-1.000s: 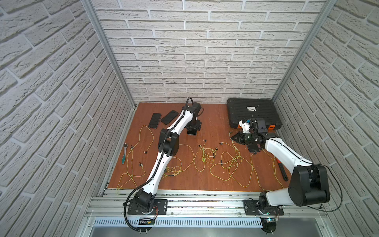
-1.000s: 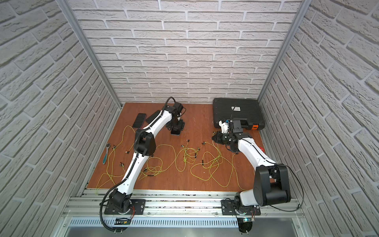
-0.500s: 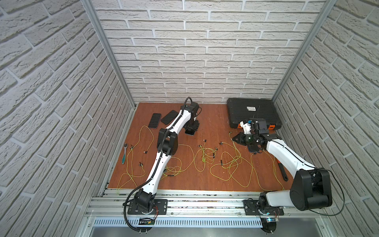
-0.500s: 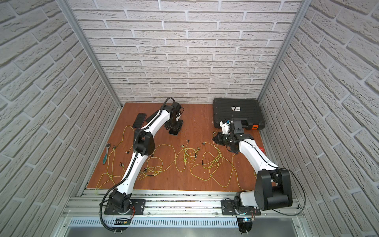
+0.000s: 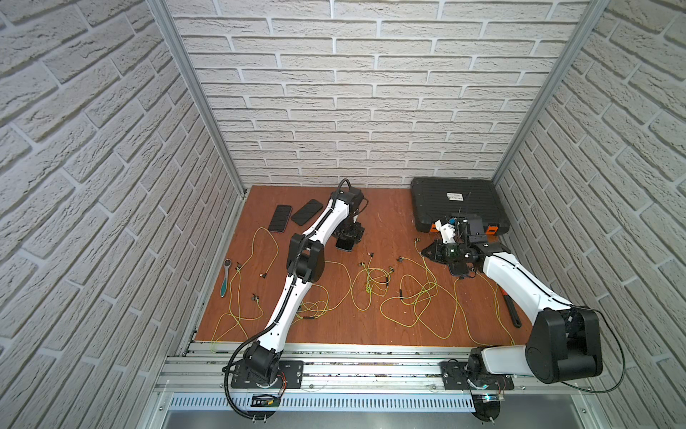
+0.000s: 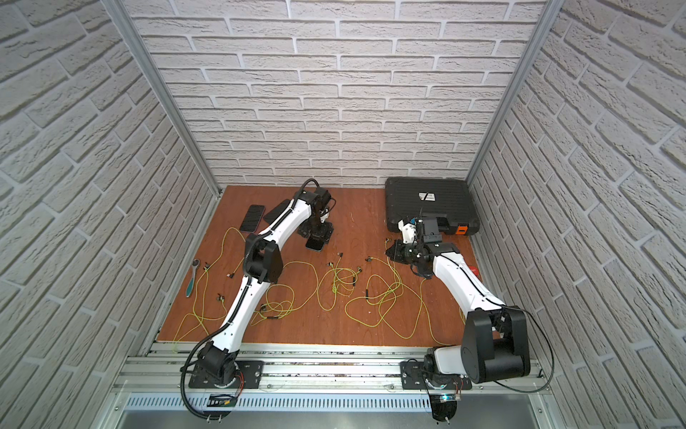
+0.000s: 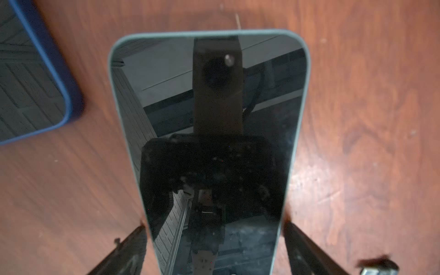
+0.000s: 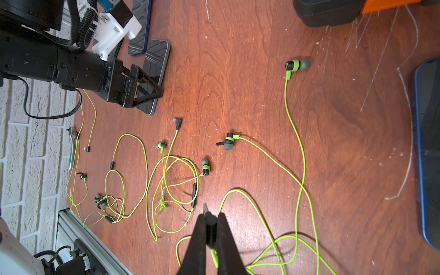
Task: Plug wired earphones into phones
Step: Pick up the phone at the center of the board.
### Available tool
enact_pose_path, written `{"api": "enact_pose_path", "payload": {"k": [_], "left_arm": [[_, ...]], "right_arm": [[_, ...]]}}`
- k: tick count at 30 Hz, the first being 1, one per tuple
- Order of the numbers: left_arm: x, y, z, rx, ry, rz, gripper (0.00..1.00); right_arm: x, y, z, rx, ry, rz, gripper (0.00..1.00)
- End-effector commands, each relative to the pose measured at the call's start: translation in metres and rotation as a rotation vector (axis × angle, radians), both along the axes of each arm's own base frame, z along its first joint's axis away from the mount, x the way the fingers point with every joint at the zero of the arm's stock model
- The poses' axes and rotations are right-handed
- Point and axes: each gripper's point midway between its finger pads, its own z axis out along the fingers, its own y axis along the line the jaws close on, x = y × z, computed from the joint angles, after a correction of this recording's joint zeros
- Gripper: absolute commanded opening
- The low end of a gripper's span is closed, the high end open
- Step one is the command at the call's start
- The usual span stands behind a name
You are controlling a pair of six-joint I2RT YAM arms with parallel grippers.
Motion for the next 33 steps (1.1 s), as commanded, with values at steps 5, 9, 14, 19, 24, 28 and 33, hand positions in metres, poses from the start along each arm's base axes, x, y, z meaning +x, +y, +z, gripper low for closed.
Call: {"api": "enact_pose_path", "payload": {"k": [5,9,14,19,24,28,33], "left_arm": [[-0.016,0.009,-0.074,0.019,0.146,0.023,0.80],[-0.016,0.007,-0.066,0.014,0.140,0.048,0.71],[-0.014,-0.011,-0.017,-0.047,0.043,0.107,0.63],[-0.007,-0.026,0.045,-0.167,-0.112,0.233,0.51],[-0.012,-0.034,0.101,-0.273,-0.200,0.346,0.47],[-0.022,-0.031,0.142,-0.379,-0.264,0.498,0.43],[-0.034,-0.019,0.185,-0.598,-0.316,0.782,0.26]], "right_arm": [[-0.002,-0.002,0.004,-0.012,-0.025,0.002,0.06],[-0.002,0.000,0.005,-0.004,-0.024,0.007,0.06],[-0.017,0.009,0.000,0.021,0.012,0.085,0.06],[-0.030,0.017,0.005,0.029,-0.003,0.179,0.06],[-0.029,0.032,0.020,0.045,-0.078,0.267,0.06],[-0.024,0.050,0.034,0.023,-0.167,0.322,0.06],[-0.011,0.069,0.050,-0.006,-0.320,0.340,0.06]]}}
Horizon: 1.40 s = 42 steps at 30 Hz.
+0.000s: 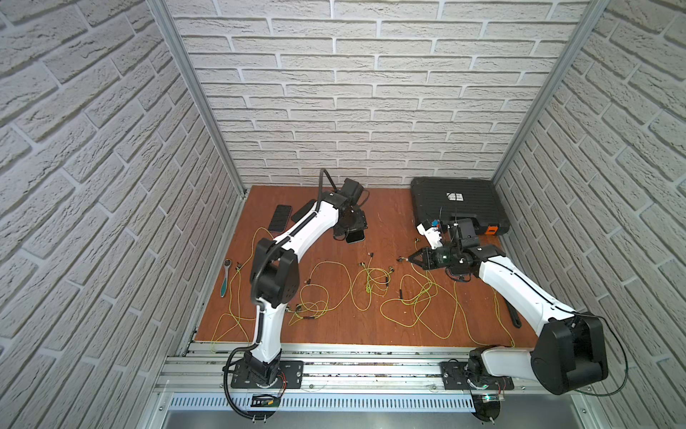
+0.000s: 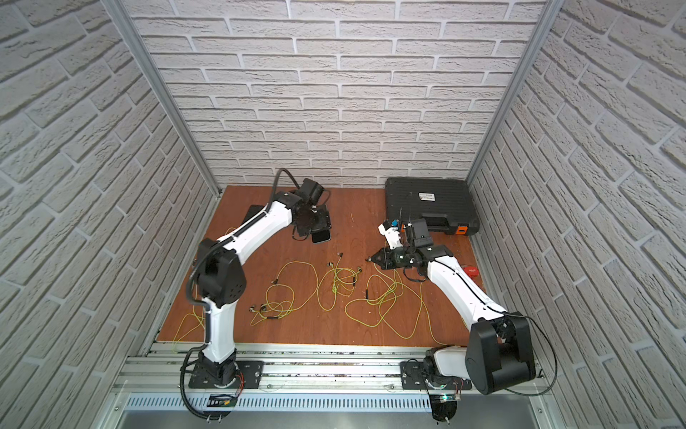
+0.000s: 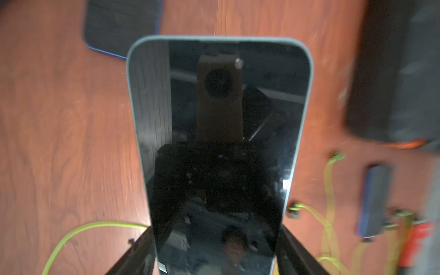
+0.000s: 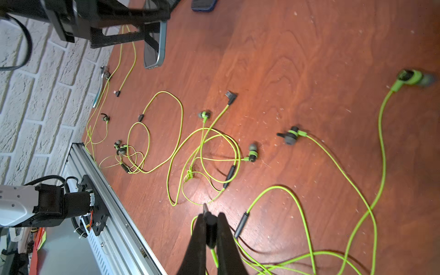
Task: Plug wired earphones into phones
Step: Pick up the phone at the center of the board, then insert the wired earphone into the phone.
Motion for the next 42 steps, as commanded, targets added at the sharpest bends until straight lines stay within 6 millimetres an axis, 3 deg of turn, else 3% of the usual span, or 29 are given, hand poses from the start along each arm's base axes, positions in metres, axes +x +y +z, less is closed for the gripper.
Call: {"api": "enact_pose_path", "payload": {"k": [1,4,7,10,17,28,42], "left_arm": [[0.010,-0.007,0.044,-0.275,-0.085,0.233,0.20],[-0.001,-0.012,0.052,-0.415,-0.029,0.329,0.00],[-0.014,-0.005,0.050,-0.488,0.042,0.480,0.00],[-0.021,-0.010,0.050,-0.652,0.100,0.581,0.00],[-0.033,-0.015,0.055,-0.865,0.178,0.715,0.00],[-0.038,-0.016,0.050,-0.939,0.214,0.754,0.00],[-0.037,-0.015,0.046,-0.928,0.201,0.753,0.00]], "right_arm": [[0.020,0.012,0.028,0.021,-0.198,-0.001,0.06],[0.032,0.021,0.029,0.012,-0.244,-0.034,0.06],[0.043,0.031,0.031,0.021,-0.289,-0.066,0.06],[0.052,0.043,0.032,0.036,-0.326,-0.090,0.06],[0.065,0.075,0.036,0.082,-0.395,-0.135,0.06],[0.072,0.106,0.045,0.161,-0.439,-0.106,0.06],[0.069,0.109,0.062,0.197,-0.495,-0.102,0.06]]}}
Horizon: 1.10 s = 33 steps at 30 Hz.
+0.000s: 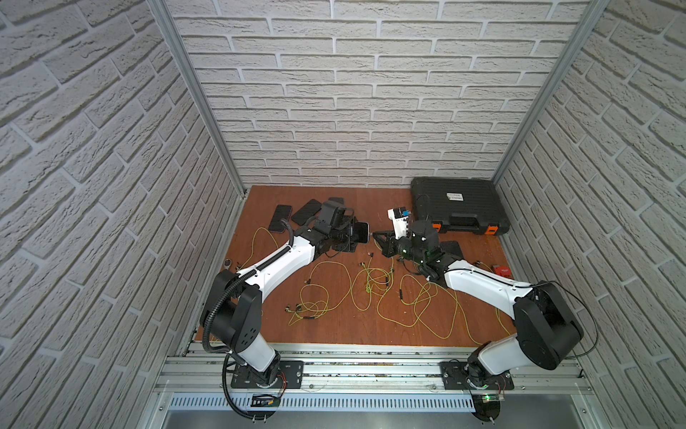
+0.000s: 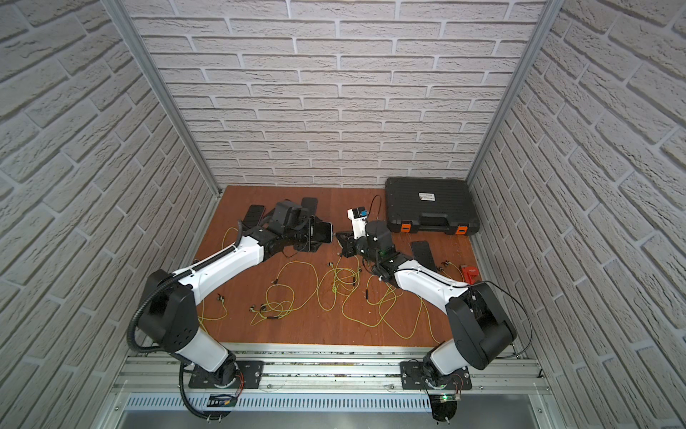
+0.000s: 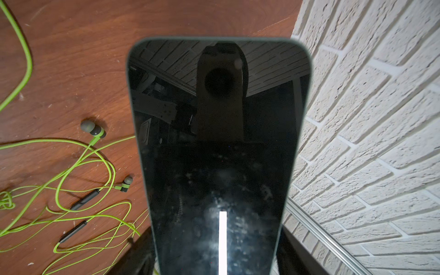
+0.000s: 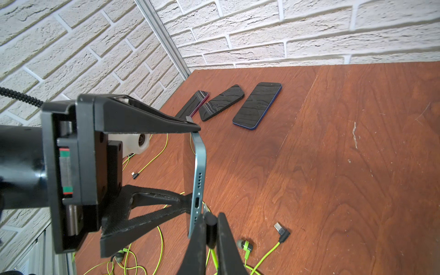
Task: Plug wired earphones into phones
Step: Insert the wired earphone into the phone.
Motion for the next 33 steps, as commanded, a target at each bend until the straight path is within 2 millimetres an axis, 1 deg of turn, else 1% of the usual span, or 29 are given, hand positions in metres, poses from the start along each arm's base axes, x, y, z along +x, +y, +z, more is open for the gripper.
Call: {"api": "enact_pose_path", "payload": {"k": [1,12,17,20,29,33], "left_arm": [[0.005,-0.007,0.026,-0.055,-0.084,-0.010,0.00],[0.006,-0.007,0.030,-0.061,-0.103,-0.014,0.00],[0.006,-0.008,0.028,-0.058,-0.102,-0.016,0.00],[0.006,-0.011,0.026,-0.062,-0.101,-0.021,0.00],[0.006,-0.015,0.029,-0.061,-0.112,-0.043,0.00],[0.006,-0.015,0.025,-0.058,-0.103,-0.041,0.00]], "right_arm": [[-0.001,0.004,0.025,0.044,-0.079,0.003,0.06],[0.001,0.006,0.022,0.038,-0.072,-0.001,0.06],[0.003,0.010,0.019,0.033,-0.066,0.005,0.06],[0.004,0.011,0.018,0.031,-0.064,0.006,0.06],[0.008,0.012,0.010,0.005,-0.052,-0.004,0.06],[0.008,0.012,0.015,0.011,-0.064,-0.005,0.06]]}}
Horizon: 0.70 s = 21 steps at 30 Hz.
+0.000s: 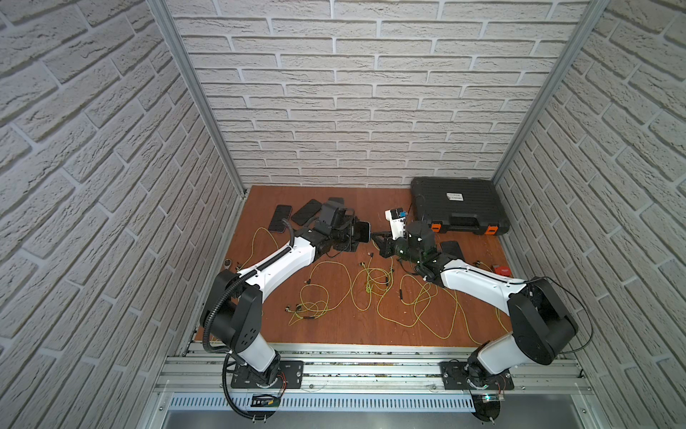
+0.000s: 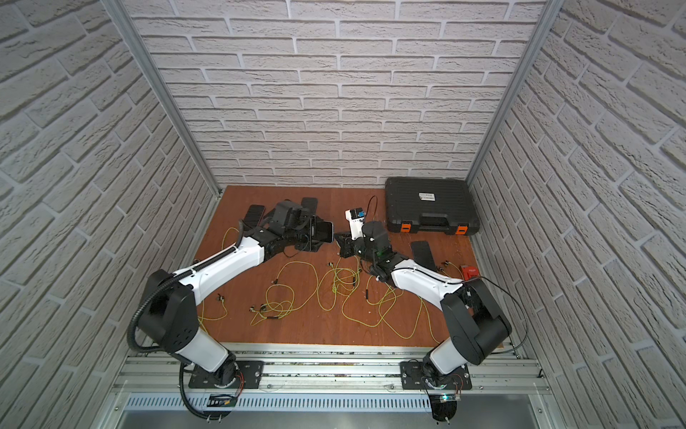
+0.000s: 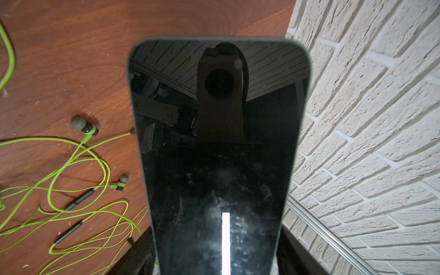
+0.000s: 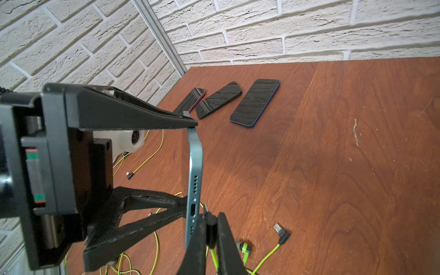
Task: Plug wired earphones into phones
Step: Insert the wired earphone into the phone.
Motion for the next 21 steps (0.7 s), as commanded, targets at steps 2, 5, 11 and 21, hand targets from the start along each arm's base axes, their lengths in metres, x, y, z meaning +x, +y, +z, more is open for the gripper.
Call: {"api": "enact_pose_path", "payload": {"k": [2,5,11,21], "left_arm": [[0.006,-0.007,0.022,-0.043,-0.083,-0.016,0.00],[0.006,-0.004,0.020,-0.036,-0.081,-0.011,0.00],[0.007,-0.007,0.018,-0.039,-0.080,-0.019,0.00],[0.007,-0.006,0.023,-0.045,-0.089,-0.017,0.00]], "right_arm": [[0.001,0.001,0.031,0.013,-0.098,-0.010,0.06],[-0.003,-0.008,0.039,-0.027,-0.129,-0.025,0.06],[-0.007,-0.005,0.051,-0.003,-0.150,-0.002,0.06],[-0.002,0.004,0.039,-0.003,-0.122,0.016,0.06]]}}
